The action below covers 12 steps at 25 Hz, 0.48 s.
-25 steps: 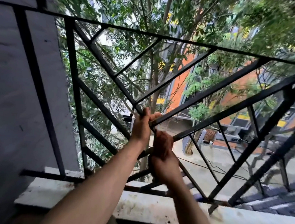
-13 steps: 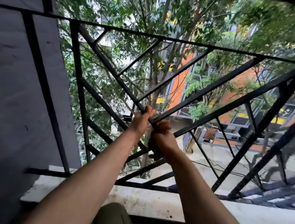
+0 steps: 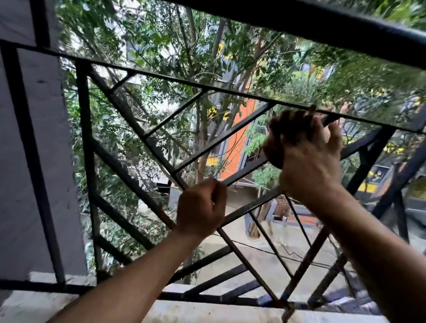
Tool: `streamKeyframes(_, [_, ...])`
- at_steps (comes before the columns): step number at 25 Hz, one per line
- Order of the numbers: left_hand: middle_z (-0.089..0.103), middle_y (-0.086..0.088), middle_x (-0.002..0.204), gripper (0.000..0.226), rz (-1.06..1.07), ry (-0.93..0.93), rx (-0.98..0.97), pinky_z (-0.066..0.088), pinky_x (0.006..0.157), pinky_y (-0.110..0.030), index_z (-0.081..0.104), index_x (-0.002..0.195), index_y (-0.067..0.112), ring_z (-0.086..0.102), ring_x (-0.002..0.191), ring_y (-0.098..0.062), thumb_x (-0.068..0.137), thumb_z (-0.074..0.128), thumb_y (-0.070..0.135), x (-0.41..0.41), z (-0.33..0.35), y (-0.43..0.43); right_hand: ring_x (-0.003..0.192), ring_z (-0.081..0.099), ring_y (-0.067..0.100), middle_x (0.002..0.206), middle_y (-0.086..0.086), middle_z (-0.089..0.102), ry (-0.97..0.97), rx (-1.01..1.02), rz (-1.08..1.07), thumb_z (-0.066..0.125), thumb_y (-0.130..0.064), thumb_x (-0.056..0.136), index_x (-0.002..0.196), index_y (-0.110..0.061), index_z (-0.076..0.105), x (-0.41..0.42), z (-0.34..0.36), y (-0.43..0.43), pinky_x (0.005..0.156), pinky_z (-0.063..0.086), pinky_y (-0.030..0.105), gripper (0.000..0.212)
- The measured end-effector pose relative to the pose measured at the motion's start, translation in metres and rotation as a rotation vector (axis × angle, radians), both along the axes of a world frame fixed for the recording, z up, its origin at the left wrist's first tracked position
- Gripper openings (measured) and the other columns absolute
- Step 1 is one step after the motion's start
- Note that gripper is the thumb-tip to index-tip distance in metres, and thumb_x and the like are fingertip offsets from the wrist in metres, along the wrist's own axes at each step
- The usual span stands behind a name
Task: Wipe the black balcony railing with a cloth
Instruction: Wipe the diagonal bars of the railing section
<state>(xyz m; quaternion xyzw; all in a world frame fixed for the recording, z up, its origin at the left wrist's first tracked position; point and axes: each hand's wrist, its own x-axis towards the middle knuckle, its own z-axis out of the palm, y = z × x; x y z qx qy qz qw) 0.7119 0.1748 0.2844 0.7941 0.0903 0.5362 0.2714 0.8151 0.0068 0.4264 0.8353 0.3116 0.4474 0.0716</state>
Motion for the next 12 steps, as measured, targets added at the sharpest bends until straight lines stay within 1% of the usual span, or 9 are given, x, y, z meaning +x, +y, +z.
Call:
streamKeyframes(1, [0.063,0.001,0.080,0.023,-0.083,0.018,0.009,0.034,0.061,-0.025,0.061,0.093,0.019,0.058,0.071,-0.015,0.100,0.048,0.036,0.007,0.014,-0.002,0.141,0.025,0.036,0.155,0.010,0.037,-0.015,-0.114,-0.068,0.067,-0.027,0.076,0.152,-0.028,0.042,0.009,0.006,-0.002,0.110,0.015,0.048,0.079])
streamKeyframes(2, [0.065,0.000,0.101,0.028,-0.168,0.091,-0.013,0.041,0.071,-0.025,0.061,0.112,0.017,0.060,0.088,-0.014,0.100,0.049,0.039,0.016,0.027,-0.003,0.137,0.029,0.035,0.152,0.008,0.041,0.003,-0.175,-0.117,0.064,-0.028,0.081,0.146,-0.030,0.049,0.010,0.011,-0.002,0.106,0.018,0.047,0.067])
streamKeyframes(3, [0.061,0.000,0.120,0.039,-0.268,0.202,-0.059,0.044,0.083,-0.027,0.054,0.130,0.017,0.057,0.105,-0.015,0.100,0.049,0.042,0.026,0.037,-0.004,0.135,0.029,0.034,0.149,0.007,0.042,0.047,-0.195,-0.147,0.060,-0.029,0.084,0.141,-0.031,0.055,0.009,0.014,-0.001,0.105,0.019,0.047,0.057])
streamKeyframes(4, [0.055,0.002,0.131,0.048,-0.363,0.329,-0.129,0.044,0.092,-0.030,0.046,0.141,0.017,0.054,0.115,-0.016,0.101,0.049,0.043,0.035,0.045,-0.008,0.136,0.027,0.033,0.150,0.006,0.041,0.054,-0.190,-0.157,0.057,-0.030,0.086,0.136,-0.031,0.059,0.006,0.015,0.000,0.107,0.017,0.048,0.050])
streamKeyframes(5, [0.053,0.003,0.135,0.051,-0.376,0.427,-0.132,0.044,0.097,-0.033,0.040,0.146,0.019,0.054,0.119,-0.019,0.102,0.048,0.044,0.043,0.047,-0.011,0.139,0.023,0.034,0.151,0.007,0.038,0.036,-0.180,-0.177,0.055,-0.032,0.088,0.135,-0.030,0.060,0.003,0.015,0.001,0.109,0.015,0.050,0.048])
streamKeyframes(7, [0.057,-0.003,0.131,0.048,-0.252,0.460,0.008,0.050,0.095,-0.042,0.039,0.145,0.023,0.059,0.114,-0.027,0.103,0.044,0.044,0.058,0.038,-0.014,0.143,0.020,0.037,0.154,0.011,0.036,-0.143,-0.188,-0.191,0.051,-0.036,0.090,0.141,-0.024,0.056,0.003,0.013,-0.004,0.113,0.012,0.053,0.052])
streamKeyframes(9, [0.062,-0.003,0.121,0.040,-0.233,0.402,-0.017,0.052,0.087,-0.042,0.044,0.139,0.030,0.063,0.106,-0.028,0.102,0.042,0.044,0.062,0.034,-0.015,0.143,0.024,0.039,0.157,0.013,0.036,-0.292,-0.330,-0.139,0.048,-0.030,0.092,0.149,-0.017,0.048,0.007,0.006,-0.005,0.115,0.017,0.054,0.058])
streamKeyframes(10, [0.064,-0.002,0.117,0.035,-0.229,0.378,-0.050,0.051,0.081,-0.039,0.047,0.135,0.032,0.064,0.102,-0.028,0.101,0.044,0.042,0.063,0.033,-0.013,0.143,0.025,0.039,0.157,0.013,0.037,-0.248,-0.446,-0.088,0.047,-0.027,0.093,0.150,-0.017,0.047,0.010,0.002,-0.002,0.115,0.022,0.054,0.058])
streamKeyframes(12, [0.067,-0.005,0.106,0.024,-0.176,0.344,-0.081,0.042,0.069,-0.034,0.054,0.123,0.028,0.065,0.094,-0.030,0.100,0.047,0.032,0.062,0.034,-0.014,0.139,0.036,0.036,0.151,0.009,0.047,-0.058,-0.551,0.045,0.048,-0.026,0.090,0.140,-0.022,0.057,0.012,0.006,0.002,0.114,0.034,0.050,0.052])
